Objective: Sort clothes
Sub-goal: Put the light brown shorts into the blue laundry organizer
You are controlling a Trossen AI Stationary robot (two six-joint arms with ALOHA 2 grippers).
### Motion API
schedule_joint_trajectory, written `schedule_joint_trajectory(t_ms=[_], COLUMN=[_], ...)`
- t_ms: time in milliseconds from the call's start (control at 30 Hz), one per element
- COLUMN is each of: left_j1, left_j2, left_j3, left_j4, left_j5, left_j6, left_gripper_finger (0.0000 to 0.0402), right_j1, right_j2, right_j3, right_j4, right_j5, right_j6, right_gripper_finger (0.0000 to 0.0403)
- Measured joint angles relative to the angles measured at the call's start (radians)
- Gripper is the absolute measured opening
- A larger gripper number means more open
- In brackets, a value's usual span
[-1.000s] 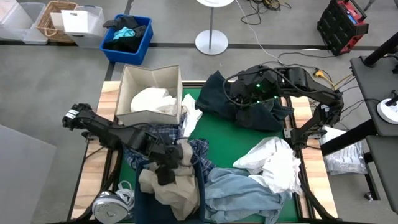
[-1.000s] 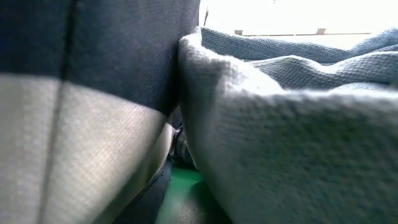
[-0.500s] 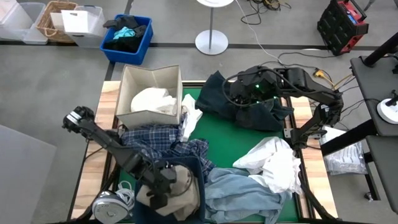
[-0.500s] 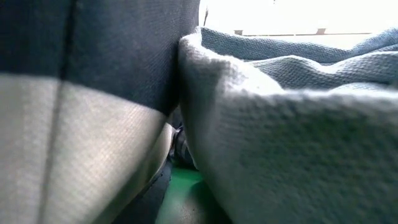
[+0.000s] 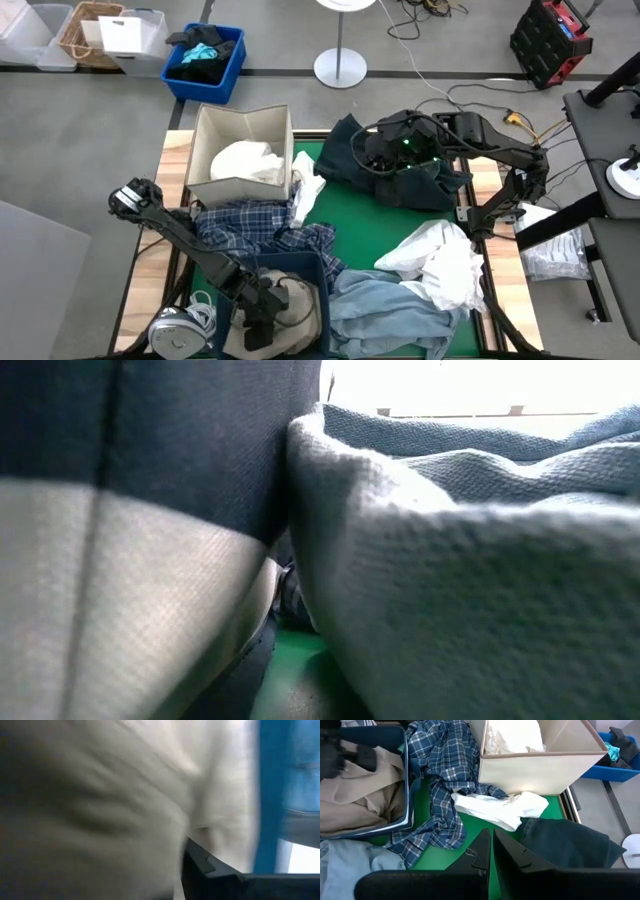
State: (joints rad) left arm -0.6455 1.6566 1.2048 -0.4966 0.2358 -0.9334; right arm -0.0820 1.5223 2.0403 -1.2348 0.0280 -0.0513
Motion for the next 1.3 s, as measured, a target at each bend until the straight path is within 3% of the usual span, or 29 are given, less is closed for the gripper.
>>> schedule_joint_trajectory(t_ms=[300,500,600,833,1000,1300], left_j1=[0.0,0.021,0.036,-0.001,-0.013,-0.012], left_j2=[0.0,-0.002,0.011,0.029,0.028,0.027], left_j3=[0.274,0.374,0.323,0.129,0.024,-0.106], left_j4=[-0.188,-0.404,-0.485,-0.261,-0.128,-0.099], left_j5=[-0.021,-0.379,-0.49,-0.345,-0.35,-0.368], left_j6=[0.078,0.208,0.192,0.133,0.088,0.087], left_gripper_finger=[0.0,0.0,0.0,0.0,0.0,0.0], right_j1=[0.0,0.0,0.0,0.0,0.0,-0.001], right_j2=[0.0,0.001,0.001,0.002,0.002,0.004], right_j3=[-0.001,-0.001,-0.001,-0.001,-0.001,-0.002], right_j4=[0.014,0.024,0.028,0.032,0.036,0.043], right_j5=[0.0,0.0,0.0,0.0,0.0,0.011], right_j6=[-0.005,-0.012,-0.012,-0.012,-0.012,-0.014], right_gripper_finger=[0.0012,0.0012,0.0012,0.0012,0.0012,0.0012])
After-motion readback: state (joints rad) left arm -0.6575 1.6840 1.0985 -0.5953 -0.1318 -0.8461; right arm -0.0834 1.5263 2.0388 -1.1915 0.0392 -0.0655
